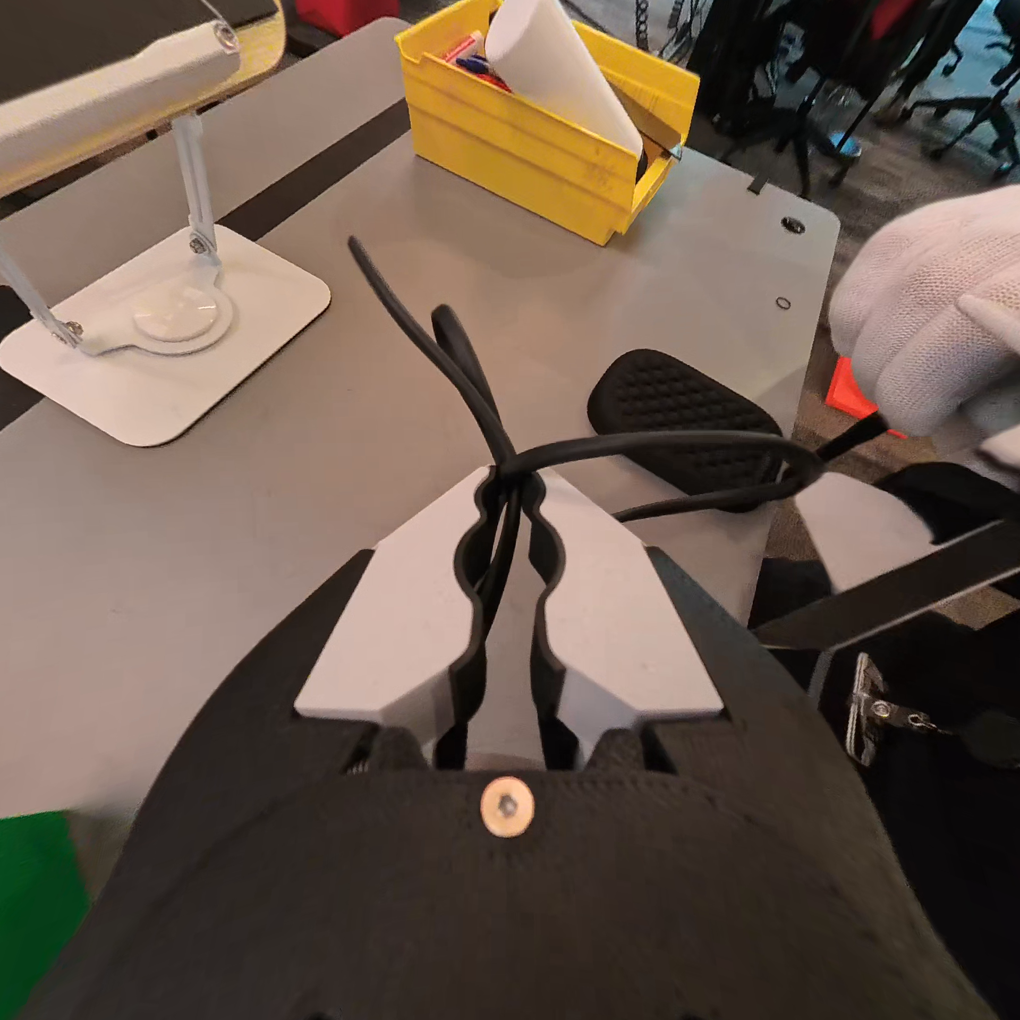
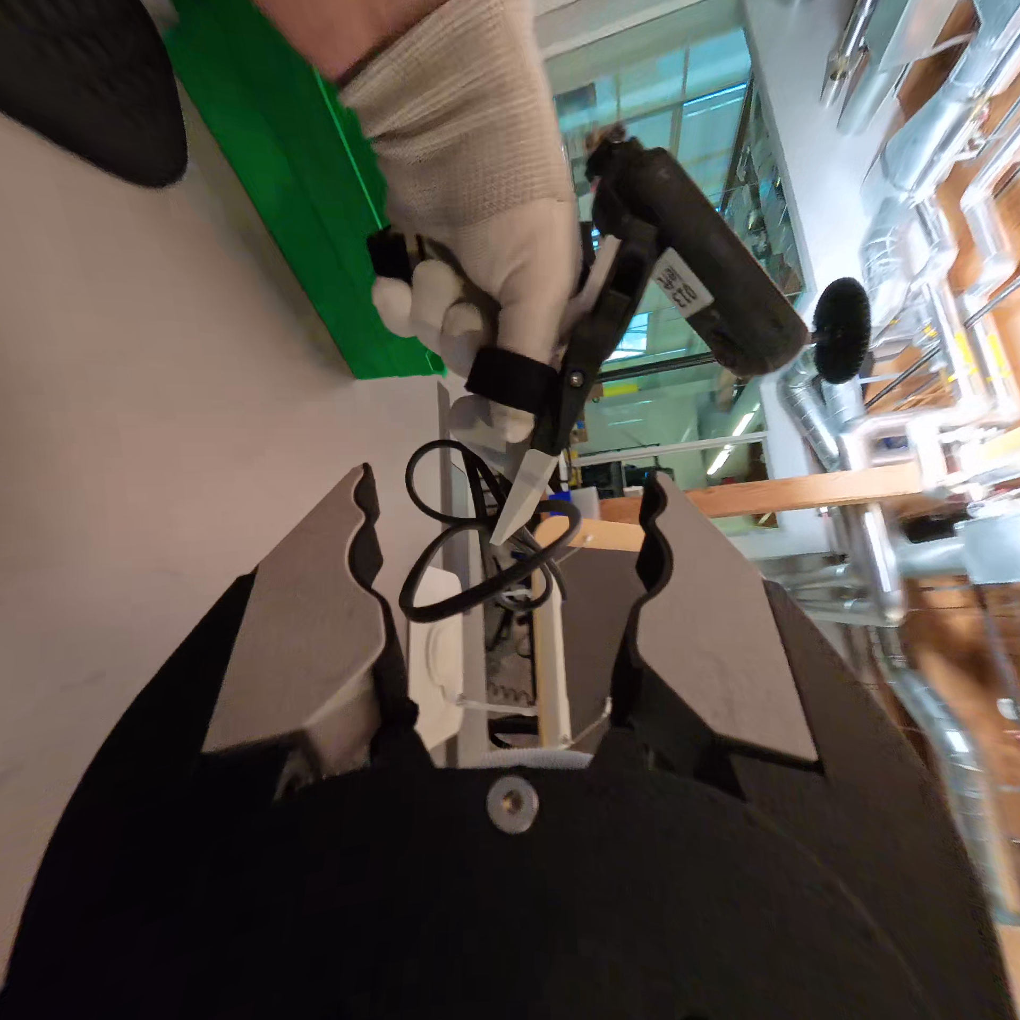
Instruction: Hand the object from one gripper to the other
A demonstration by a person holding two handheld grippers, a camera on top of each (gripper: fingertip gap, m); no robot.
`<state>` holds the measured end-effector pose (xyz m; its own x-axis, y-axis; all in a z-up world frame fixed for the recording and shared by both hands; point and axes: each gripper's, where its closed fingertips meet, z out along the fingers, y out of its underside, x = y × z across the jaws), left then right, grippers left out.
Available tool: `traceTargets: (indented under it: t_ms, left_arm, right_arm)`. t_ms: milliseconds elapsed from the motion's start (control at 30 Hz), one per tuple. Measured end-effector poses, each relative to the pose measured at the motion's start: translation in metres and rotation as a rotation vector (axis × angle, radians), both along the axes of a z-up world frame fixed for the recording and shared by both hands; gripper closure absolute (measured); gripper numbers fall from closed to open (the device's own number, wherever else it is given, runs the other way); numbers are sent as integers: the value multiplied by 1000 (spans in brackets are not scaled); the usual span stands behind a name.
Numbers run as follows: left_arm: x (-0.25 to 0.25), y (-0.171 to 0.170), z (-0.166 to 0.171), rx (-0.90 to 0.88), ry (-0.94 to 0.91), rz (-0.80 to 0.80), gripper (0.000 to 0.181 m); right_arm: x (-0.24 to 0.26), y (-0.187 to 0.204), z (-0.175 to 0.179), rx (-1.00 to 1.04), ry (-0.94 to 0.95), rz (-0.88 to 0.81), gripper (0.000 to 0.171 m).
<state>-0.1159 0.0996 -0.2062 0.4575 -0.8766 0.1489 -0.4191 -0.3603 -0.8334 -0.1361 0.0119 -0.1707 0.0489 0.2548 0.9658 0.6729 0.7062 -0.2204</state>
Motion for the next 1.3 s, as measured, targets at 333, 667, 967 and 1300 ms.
traceTargets:
  t_ms: [333, 667, 967, 1300]
  left_arm:
    - [5, -10, -2, 61, 161, -58, 177]
    - [11, -31, -10, 58, 246, -209, 176]
    - [12, -52, -26, 38, 198, -249, 176]
    - [4, -21, -9, 130, -62, -121, 168]
  right_arm:
    - [41, 78, -28, -39, -210, -225, 59]
    - [32, 94, -67, -92, -342, -186, 93]
    - [30, 86, -77, -158, -380, -124, 169]
    - [36, 107, -82, -327, -338, -216, 170]
